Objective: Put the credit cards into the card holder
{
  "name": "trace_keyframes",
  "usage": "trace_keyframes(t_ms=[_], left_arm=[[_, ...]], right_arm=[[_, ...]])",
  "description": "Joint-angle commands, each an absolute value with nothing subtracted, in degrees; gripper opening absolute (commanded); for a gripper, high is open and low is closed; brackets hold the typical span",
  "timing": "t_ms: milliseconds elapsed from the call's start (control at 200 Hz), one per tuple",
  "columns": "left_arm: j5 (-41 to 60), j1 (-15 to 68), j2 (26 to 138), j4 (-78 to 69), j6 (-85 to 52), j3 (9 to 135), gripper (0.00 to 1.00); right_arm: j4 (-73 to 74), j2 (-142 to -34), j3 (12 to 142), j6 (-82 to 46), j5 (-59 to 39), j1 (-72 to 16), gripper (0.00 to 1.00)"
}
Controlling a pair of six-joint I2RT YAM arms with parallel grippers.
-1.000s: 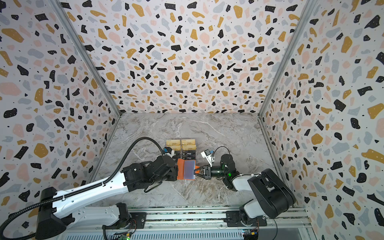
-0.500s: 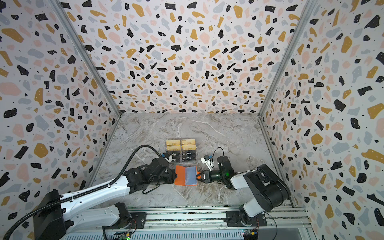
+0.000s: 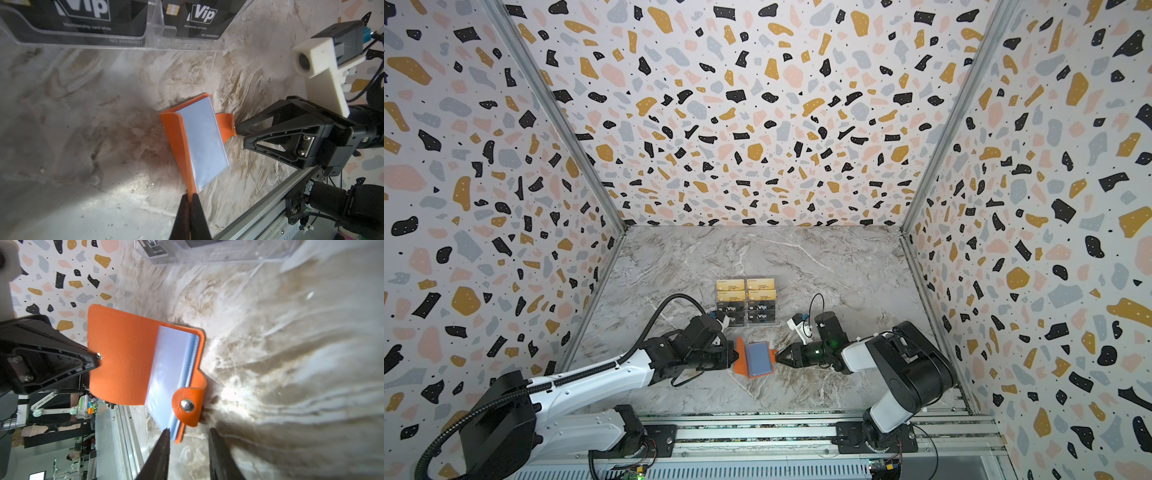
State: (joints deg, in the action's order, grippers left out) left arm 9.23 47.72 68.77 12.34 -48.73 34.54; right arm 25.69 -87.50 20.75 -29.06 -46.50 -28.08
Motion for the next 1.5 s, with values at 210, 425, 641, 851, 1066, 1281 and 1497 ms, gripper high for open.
trace_keyframes(t_ms=[210,425,641,851,1066,1281,1497], left_arm=[[13.4,45.6,70.6,13.3,-40.6,35.1,0.00],[14.5,43.0,71.2,17.1,-34.7,37.0,0.00],[15.9,40.9,71.1,17.6,-32.4,36.0,0.00],[17.2,40.3,70.7,16.3,-33.6,34.2,0.00],[16.6,40.3,70.1,14.5,-36.3,31.5,0.00],[11.2,40.3,64.1,12.6,-42.9,30.8,0.27],[10.3,40.3,58.6,14.9,-44.2,38.2,0.36]], right_arm=[[11.5,-74.2,26.5,-26.1,-38.9,-32.4,0.28],[12.2,-78.5,32.6,-26.7,-35.0,-39.9,0.24],[15.8,-87.3,35.2,-26.0,-33.9,-43.5,0.21],[17.7,-92.4,35.5,-25.9,-32.4,-44.2,0.19],[16.1,-93.8,35.3,-25.0,-29.6,-44.6,0.17],[15.2,-93.8,35.2,-24.4,-29.1,-44.6,0.17],[14.8,-93.7,35.2,-24.1,-29.0,-44.7,0.17]])
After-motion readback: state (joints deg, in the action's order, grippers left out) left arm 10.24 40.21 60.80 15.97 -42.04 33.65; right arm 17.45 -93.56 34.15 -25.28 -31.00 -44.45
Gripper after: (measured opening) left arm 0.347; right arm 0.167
